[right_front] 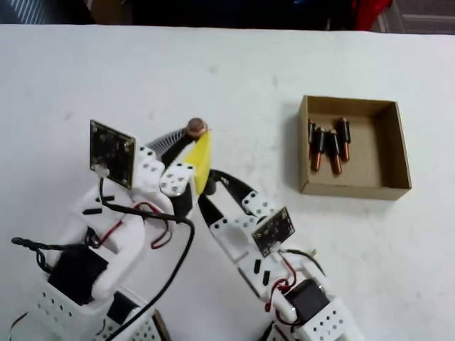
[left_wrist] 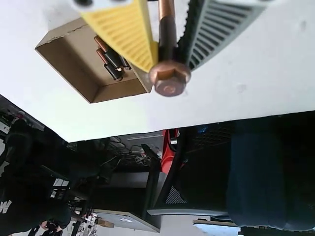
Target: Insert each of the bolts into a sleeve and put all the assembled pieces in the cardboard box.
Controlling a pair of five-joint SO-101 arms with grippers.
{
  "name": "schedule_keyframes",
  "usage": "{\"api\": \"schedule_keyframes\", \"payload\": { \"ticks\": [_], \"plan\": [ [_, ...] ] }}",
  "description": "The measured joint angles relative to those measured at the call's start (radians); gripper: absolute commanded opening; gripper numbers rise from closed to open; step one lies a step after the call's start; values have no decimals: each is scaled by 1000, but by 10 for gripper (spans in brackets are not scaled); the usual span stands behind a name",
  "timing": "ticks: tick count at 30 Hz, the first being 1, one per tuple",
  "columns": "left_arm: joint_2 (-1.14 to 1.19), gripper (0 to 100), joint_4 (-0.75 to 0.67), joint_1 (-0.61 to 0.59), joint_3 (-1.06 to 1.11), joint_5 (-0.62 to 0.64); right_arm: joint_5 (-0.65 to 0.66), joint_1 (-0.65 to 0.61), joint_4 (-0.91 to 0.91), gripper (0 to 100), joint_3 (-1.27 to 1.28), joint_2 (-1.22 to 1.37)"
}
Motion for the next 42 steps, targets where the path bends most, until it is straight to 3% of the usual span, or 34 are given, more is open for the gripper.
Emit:
{"api": "schedule_keyframes", "payload": {
  "ticks": [32,42],
  "plan": [
    [-17,24,-2,8,186,6,0,0,2,17,0,2],
    [-173,24,-38,14,336,-9,0,-5,6,17,0,2]
  ]
}}
